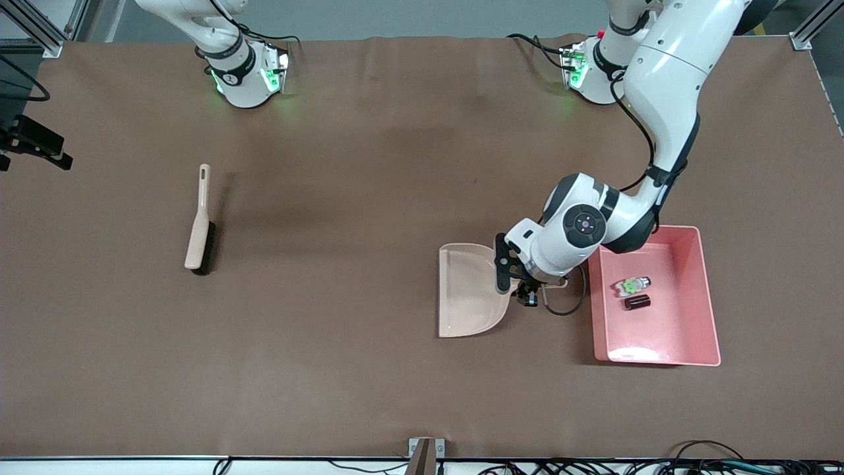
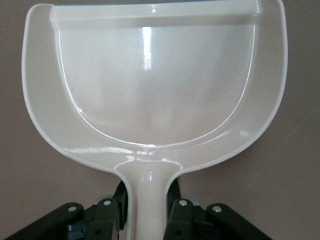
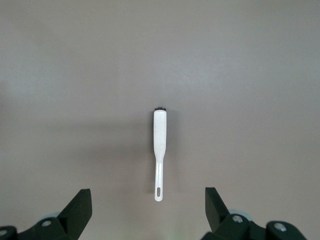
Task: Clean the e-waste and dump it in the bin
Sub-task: 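Lower the empty dustpan onto the table beside the bin with the left gripper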
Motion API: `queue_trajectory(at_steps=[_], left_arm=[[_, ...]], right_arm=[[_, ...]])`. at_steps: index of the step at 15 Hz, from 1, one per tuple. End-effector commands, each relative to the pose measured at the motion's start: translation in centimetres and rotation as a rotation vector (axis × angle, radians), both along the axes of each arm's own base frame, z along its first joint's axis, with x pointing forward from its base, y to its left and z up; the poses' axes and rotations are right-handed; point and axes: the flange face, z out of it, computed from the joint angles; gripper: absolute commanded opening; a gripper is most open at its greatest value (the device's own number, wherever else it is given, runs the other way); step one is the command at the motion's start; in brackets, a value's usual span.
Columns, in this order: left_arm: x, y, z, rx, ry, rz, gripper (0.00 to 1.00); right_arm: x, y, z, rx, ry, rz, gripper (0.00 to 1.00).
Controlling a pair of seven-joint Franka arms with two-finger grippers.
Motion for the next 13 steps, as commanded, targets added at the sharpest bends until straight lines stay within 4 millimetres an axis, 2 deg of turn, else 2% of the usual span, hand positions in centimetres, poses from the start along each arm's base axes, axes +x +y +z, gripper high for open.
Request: queue_trajectory(at_steps=[1, 9, 13], left_arm=[[-0.2, -0.8, -0.1, -0.002, -0.022, -0.018, 0.04], [-0.8, -1.4, -1.1, -0.008, -0.001, -0.008, 0.06], [-1.0, -1.9, -1.0, -0.007, -0.004, -0.02, 0.13]], right_arm=[[0.2, 0.2, 0.4, 0.016, -0.01, -0.011, 1.0], [0.2, 0.1, 0.4, 0.017, -0.007, -0.012, 1.0], [0.2, 0.3, 0.4, 0.019, -0.009, -0.009, 1.0]])
